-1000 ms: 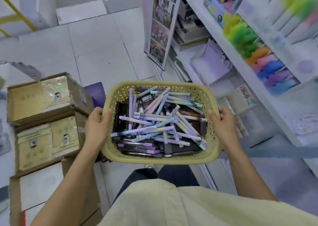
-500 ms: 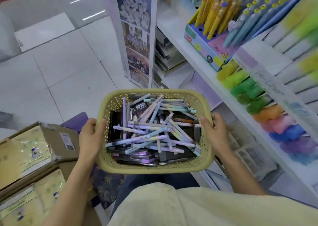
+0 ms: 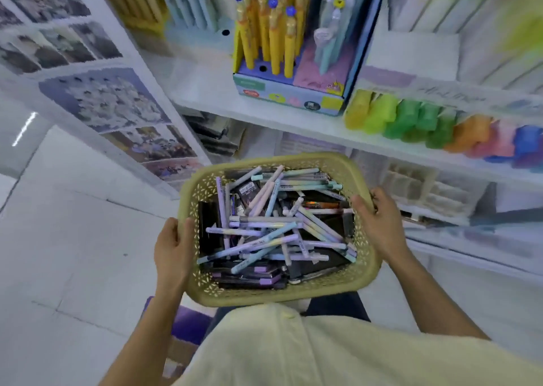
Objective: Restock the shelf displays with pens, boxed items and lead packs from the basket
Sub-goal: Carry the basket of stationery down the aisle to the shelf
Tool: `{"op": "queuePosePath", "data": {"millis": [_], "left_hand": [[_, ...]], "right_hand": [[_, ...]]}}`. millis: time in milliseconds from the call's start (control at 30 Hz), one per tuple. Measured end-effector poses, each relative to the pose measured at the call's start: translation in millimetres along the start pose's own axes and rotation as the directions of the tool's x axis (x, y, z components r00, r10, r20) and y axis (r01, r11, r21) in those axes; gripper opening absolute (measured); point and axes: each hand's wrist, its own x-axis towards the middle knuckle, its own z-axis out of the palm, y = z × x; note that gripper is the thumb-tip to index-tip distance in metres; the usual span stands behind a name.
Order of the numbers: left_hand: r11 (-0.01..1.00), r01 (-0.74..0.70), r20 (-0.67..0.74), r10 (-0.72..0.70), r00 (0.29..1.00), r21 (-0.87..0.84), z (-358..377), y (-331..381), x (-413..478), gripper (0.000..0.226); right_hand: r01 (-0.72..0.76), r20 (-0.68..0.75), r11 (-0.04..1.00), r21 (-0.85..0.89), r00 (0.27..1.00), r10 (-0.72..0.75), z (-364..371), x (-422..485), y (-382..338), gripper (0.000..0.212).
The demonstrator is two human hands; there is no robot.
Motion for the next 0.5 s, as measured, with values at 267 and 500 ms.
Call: {"op": "queuePosePath", "data": {"millis": [267,500], "left_hand": [[0.982,-0.187,0.282,0.169,0.944,0.036,31.8,0.4,37.5,0.039],[0.978,-0.197,0.392,0.154,0.907,0.072,130.2,-47.7,12.7,0.038]], "right_hand": [[-0.156,-0.265,0.98,0.124,0.947,0.184,-1.1,-62.2,38.4,0.018],[-0.287,-0.315,0.95,0.127,0.896,0.313,-16.5,-77.1,144.5,0.022]]}}
